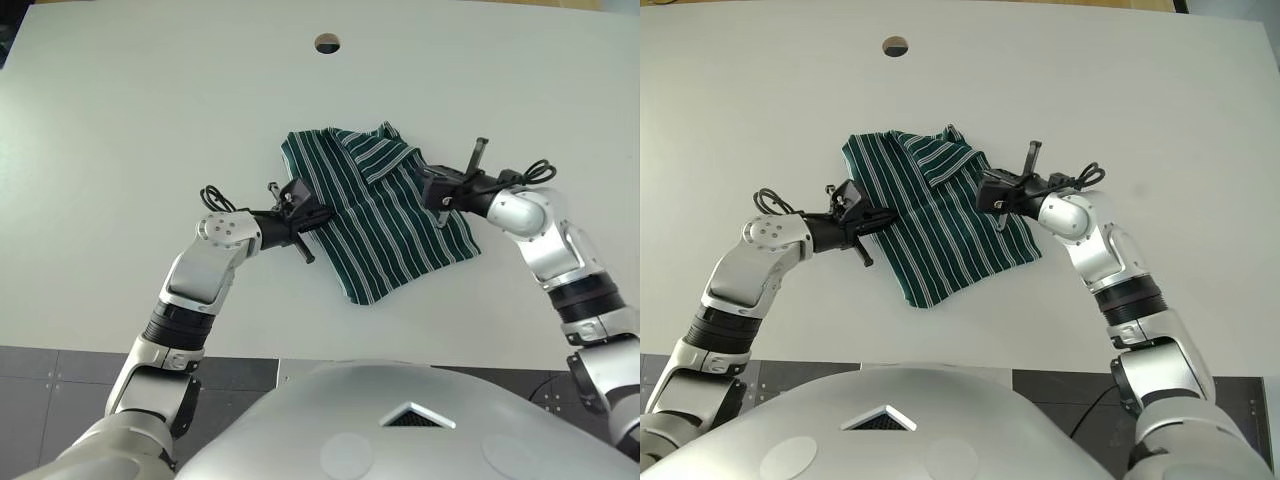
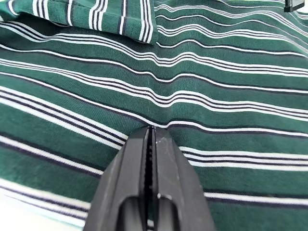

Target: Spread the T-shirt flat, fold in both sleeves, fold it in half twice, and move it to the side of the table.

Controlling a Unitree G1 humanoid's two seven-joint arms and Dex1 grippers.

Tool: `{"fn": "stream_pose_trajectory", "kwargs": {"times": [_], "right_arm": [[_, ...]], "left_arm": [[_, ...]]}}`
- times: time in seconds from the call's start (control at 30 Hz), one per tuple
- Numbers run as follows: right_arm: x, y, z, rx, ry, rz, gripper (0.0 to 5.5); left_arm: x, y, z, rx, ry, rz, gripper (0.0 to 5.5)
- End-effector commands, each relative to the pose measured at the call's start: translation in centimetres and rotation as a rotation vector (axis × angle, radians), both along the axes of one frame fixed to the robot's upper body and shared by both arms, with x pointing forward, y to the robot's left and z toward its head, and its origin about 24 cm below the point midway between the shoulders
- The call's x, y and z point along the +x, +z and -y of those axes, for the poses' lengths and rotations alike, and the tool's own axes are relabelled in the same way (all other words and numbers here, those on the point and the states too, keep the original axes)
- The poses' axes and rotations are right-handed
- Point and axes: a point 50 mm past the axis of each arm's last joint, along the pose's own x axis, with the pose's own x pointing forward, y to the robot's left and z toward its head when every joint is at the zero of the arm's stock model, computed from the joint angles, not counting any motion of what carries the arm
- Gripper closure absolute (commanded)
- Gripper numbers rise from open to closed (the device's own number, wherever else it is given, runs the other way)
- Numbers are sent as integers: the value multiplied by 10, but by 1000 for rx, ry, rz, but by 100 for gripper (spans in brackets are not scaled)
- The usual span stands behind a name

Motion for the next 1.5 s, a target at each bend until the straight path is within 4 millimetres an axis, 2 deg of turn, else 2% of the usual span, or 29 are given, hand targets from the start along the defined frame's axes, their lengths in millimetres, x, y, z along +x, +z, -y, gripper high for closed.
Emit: {"fn": "stream_pose_trajectory", "kwargs": {"times": [0.03,0.1,0.37,0.47,0.6,0.73,0.9,1.1,1.17,1.23,1.3,1.33,1.4,1.47,1.5], "right_arm": [[21,26,3,41,-64,112,535],[22,27,1,48,-56,103,535],[6,-17,-10,-73,36,-102,535],[1,-30,-3,-154,33,-140,535],[-24,-39,15,-283,84,-224,535],[-56,-26,30,-356,147,-300,535],[-85,-12,22,-315,198,-384,535],[-91,-11,14,-268,187,-413,535],[-83,-4,11,-210,171,-352,535],[-70,11,7,-110,157,-256,535],[-61,36,1,15,183,-138,535],[-57,54,-2,106,198,-52,535],[-57,78,-3,216,235,65,535],[-64,86,2,210,262,105,505],[-68,85,8,167,271,113,489]], "left_arm": [[-11,-17,-1,43,-2,-87,540],[-11,-18,1,40,-7,-90,540],[-10,-15,2,32,-15,-84,540],[-10,-13,3,26,-19,-78,540],[-9,-10,0,30,-15,-71,540],[-5,-9,-7,52,0,-65,540],[-5,-11,-10,70,-35,-46,540],[-10,-9,-9,65,-100,-21,540],[-13,-5,-8,47,-131,-3,540],[-14,7,-7,-11,-166,57,540],[-9,33,-9,-106,-186,245,540],[-7,52,-10,-168,-191,403,540],[-6,79,-17,-242,-197,583,540],[-7,94,-25,-227,-231,687,540],[-7,101,-30,-186,-253,747,520]]}}
